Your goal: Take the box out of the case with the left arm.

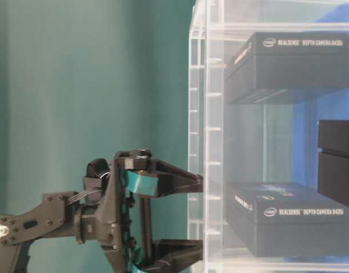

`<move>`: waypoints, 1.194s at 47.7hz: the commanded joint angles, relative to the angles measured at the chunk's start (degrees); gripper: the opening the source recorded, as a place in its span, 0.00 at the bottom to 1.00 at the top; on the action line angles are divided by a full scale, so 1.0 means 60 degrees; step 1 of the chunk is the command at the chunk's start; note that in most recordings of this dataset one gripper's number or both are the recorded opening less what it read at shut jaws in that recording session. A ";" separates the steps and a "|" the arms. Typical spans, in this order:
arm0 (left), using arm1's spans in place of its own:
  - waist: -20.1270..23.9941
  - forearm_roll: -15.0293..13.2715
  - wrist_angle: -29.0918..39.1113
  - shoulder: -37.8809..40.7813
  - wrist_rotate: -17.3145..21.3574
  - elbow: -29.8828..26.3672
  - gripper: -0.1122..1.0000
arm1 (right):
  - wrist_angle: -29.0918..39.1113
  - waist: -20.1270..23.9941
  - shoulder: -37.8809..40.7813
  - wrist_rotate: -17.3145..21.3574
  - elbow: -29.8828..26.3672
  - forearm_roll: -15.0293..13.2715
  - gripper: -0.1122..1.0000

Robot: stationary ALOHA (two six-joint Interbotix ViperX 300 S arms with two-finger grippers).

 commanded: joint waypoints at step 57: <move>0.0000 -0.0044 -0.1172 0.0718 -0.0059 0.0308 0.70 | -0.0015 0.0000 0.0015 0.0015 -0.0249 -0.0015 0.10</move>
